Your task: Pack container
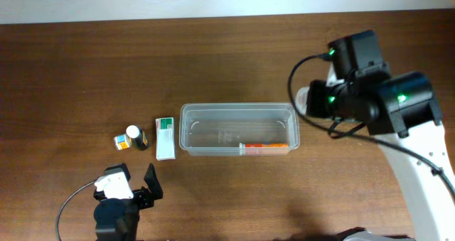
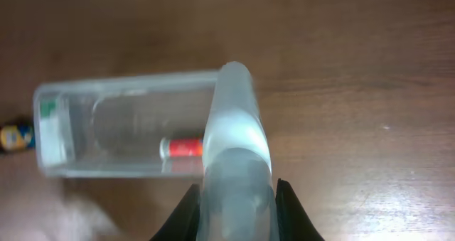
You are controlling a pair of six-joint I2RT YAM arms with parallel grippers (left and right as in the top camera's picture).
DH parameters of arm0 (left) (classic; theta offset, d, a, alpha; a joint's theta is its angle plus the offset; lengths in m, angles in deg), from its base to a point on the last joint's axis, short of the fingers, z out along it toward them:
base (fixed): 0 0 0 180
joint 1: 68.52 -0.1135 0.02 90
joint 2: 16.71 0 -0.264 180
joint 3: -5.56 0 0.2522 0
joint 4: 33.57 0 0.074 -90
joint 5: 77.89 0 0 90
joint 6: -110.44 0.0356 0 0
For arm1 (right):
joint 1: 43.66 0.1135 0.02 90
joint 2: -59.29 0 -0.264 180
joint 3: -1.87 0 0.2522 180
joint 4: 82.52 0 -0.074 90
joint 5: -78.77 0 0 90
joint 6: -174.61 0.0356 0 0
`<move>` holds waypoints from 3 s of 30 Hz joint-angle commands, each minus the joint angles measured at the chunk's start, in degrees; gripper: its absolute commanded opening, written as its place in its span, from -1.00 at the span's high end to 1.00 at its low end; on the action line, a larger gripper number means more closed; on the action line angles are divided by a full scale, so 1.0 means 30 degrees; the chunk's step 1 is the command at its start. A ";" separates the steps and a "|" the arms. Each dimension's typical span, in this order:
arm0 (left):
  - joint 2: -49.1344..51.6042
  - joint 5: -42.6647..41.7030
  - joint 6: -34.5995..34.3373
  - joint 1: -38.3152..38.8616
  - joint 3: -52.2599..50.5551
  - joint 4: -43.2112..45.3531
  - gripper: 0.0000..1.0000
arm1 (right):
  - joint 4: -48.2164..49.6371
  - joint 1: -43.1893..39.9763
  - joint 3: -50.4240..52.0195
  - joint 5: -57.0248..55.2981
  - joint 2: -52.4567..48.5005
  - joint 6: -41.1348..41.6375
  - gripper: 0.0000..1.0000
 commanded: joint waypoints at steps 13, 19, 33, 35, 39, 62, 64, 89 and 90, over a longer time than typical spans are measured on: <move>-0.0182 -0.0197 -0.0044 0.0087 -0.0102 0.0044 -0.99 | 0.3985 0.2222 0.4721 -0.0182 -0.2433 0.1974 0.81; -0.0182 -0.0197 -0.0044 0.0087 -0.0102 0.0044 -0.99 | 0.7388 0.2186 0.7176 -0.0692 -0.3111 0.2157 0.80; -0.0182 -0.0197 -0.0044 0.0087 -0.0102 0.0044 -0.99 | 0.7643 0.2186 0.7694 -0.1610 -0.4954 0.3067 0.56; -0.0182 -0.0197 -0.0044 0.0095 -0.0102 0.0044 -0.99 | 0.7628 0.2186 0.7694 -0.1610 -0.4962 0.3089 0.43; -0.0182 -0.0197 -0.0044 0.0095 -0.0102 0.0044 -0.99 | 0.7643 0.2186 0.7679 -0.1559 -0.4714 0.3067 0.26; -0.0182 -0.0197 -0.0044 0.0087 -0.0102 0.0044 -0.99 | 0.4415 0.0772 0.5858 -0.4911 0.1705 0.4138 -0.88; -0.0182 0.0211 0.0437 0.0087 -0.0102 -0.0015 -0.99 | 0.4393 -0.0568 0.5858 -0.4838 0.1705 0.4612 -1.00; 0.1639 0.4051 0.2106 0.0073 0.3359 0.2885 -1.00 | 0.2841 -1.1795 0.5865 0.0772 0.1676 0.4765 -0.97; 0.3206 0.5850 0.2106 0.0073 0.4823 0.2732 -0.99 | 0.2841 -1.1795 0.5865 0.0765 0.1668 0.4758 -0.96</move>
